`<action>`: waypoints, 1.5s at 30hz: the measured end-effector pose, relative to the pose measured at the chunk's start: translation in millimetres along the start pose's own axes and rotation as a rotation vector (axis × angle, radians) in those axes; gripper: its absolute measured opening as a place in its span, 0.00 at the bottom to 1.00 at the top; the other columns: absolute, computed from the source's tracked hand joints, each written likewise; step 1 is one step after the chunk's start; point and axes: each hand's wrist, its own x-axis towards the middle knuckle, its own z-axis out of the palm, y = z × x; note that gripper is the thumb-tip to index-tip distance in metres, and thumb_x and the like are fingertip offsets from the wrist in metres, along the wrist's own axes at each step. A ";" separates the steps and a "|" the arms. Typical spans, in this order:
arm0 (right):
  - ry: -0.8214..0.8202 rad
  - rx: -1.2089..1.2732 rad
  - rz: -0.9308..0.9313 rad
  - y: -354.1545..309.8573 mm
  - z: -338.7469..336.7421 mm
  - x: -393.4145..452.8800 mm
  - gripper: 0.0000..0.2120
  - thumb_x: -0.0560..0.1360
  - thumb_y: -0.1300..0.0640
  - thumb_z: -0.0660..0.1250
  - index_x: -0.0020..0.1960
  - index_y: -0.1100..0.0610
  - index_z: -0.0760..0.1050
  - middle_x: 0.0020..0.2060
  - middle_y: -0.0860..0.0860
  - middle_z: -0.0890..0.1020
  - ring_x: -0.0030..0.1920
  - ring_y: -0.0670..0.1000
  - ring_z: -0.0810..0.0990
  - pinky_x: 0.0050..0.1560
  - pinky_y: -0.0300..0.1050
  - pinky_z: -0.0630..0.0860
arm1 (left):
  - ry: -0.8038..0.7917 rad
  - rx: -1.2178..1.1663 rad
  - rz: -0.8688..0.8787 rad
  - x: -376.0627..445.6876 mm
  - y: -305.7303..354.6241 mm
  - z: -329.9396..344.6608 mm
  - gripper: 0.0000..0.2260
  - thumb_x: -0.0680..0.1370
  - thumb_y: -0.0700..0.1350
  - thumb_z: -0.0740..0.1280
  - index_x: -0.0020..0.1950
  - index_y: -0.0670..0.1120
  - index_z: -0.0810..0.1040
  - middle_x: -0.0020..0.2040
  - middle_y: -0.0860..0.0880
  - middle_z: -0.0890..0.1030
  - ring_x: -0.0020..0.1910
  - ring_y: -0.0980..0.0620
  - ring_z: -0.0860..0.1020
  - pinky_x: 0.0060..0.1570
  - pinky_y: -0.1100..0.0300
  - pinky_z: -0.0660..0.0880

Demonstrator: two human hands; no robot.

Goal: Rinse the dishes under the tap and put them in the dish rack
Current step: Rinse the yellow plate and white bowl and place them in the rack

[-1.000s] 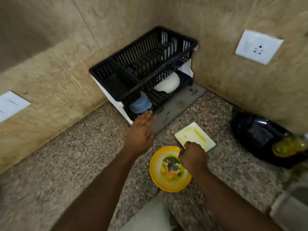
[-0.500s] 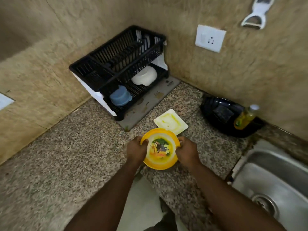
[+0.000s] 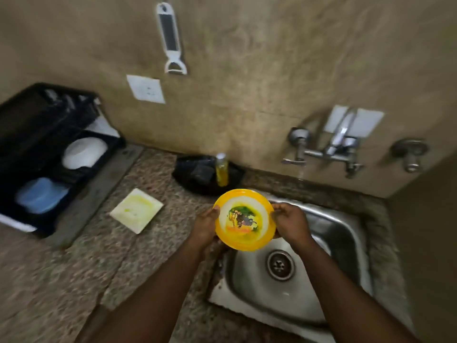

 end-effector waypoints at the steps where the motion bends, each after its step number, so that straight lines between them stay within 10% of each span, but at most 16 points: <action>1: 0.032 0.001 0.022 1.6 -16.5 0.9 0.11 0.75 0.65 0.65 0.47 0.53 0.84 0.37 0.56 0.86 0.37 0.60 0.86 0.35 0.63 0.84 | 0.001 0.005 0.011 1.4 0.3 18.4 0.16 0.84 0.53 0.64 0.56 0.42 0.83 0.48 0.33 0.85 0.32 0.46 0.81 0.28 0.60 0.75; 6: 0.411 -0.107 0.026 10.5 -91.4 31.6 0.15 0.74 0.52 0.73 0.59 0.57 0.81 0.51 0.58 0.86 0.54 0.60 0.84 0.56 0.54 0.80 | -0.025 -0.048 0.024 -3.4 9.6 97.3 0.10 0.86 0.51 0.62 0.55 0.50 0.81 0.39 0.44 0.84 0.27 0.47 0.78 0.22 0.62 0.72; 11: 0.677 -0.220 -0.079 -12.9 -145.7 55.3 0.31 0.72 0.36 0.71 0.61 0.61 0.74 0.49 0.62 0.85 0.52 0.63 0.83 0.47 0.50 0.77 | -0.026 -0.028 0.041 -1.0 17.3 144.0 0.14 0.86 0.53 0.61 0.58 0.45 0.80 0.40 0.36 0.81 0.25 0.44 0.75 0.24 0.59 0.72; 17: 0.601 -0.268 -0.176 -17.6 -166.9 82.1 0.24 0.79 0.38 0.63 0.49 0.59 0.80 0.45 0.60 0.85 0.49 0.64 0.82 0.46 0.51 0.75 | -0.039 0.033 0.087 -1.0 22.2 169.6 0.15 0.85 0.56 0.62 0.58 0.47 0.82 0.48 0.32 0.83 0.33 0.40 0.79 0.29 0.54 0.76; 23: 0.349 0.496 0.046 -13.1 -160.3 78.2 0.17 0.80 0.41 0.64 0.45 0.54 0.77 0.40 0.60 0.85 0.36 0.58 0.83 0.35 0.54 0.81 | 0.021 0.093 0.174 -4.3 24.1 173.0 0.16 0.85 0.55 0.61 0.51 0.46 0.82 0.39 0.34 0.79 0.31 0.40 0.77 0.29 0.54 0.73; 31: 0.071 0.288 0.107 17.8 -124.2 57.3 0.15 0.79 0.46 0.68 0.49 0.58 0.81 0.40 0.56 0.83 0.39 0.54 0.82 0.36 0.51 0.82 | 0.190 0.102 0.278 -5.7 30.0 152.0 0.17 0.82 0.49 0.66 0.34 0.51 0.84 0.31 0.52 0.81 0.38 0.46 0.78 0.44 0.50 0.74; 40: 0.039 0.208 -0.023 6.5 -91.2 63.7 0.09 0.77 0.52 0.73 0.49 0.58 0.85 0.45 0.55 0.87 0.43 0.48 0.80 0.46 0.46 0.79 | 0.263 0.313 0.376 -22.7 48.8 143.0 0.21 0.81 0.52 0.66 0.29 0.45 0.76 0.27 0.46 0.76 0.35 0.34 0.80 0.38 0.43 0.77; 45: 0.031 0.212 0.020 10.5 -78.8 64.1 0.09 0.78 0.53 0.72 0.47 0.58 0.85 0.42 0.55 0.87 0.42 0.52 0.82 0.49 0.55 0.82 | 0.315 0.309 0.420 -25.4 52.2 140.2 0.20 0.80 0.55 0.67 0.28 0.51 0.78 0.29 0.47 0.75 0.33 0.43 0.75 0.38 0.48 0.73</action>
